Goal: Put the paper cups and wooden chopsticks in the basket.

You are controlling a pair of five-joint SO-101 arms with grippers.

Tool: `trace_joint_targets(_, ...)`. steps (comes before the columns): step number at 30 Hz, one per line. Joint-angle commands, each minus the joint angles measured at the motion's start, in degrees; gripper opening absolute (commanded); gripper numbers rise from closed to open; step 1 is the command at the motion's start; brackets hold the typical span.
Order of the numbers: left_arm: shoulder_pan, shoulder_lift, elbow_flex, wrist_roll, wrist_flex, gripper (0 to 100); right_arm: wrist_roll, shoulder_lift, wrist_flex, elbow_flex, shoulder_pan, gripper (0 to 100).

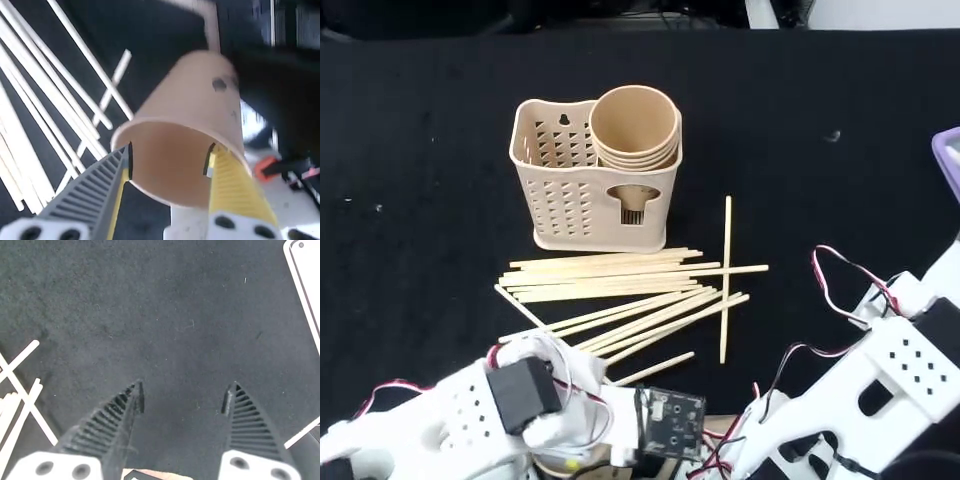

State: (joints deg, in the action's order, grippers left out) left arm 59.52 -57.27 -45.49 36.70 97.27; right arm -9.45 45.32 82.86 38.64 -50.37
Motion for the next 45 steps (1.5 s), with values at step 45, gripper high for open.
trace_joint_targets(45,-14.46,-0.35,-6.02,-9.23,-11.16,11,-0.53,1.36,-0.44,-0.57,-0.88,26.5)
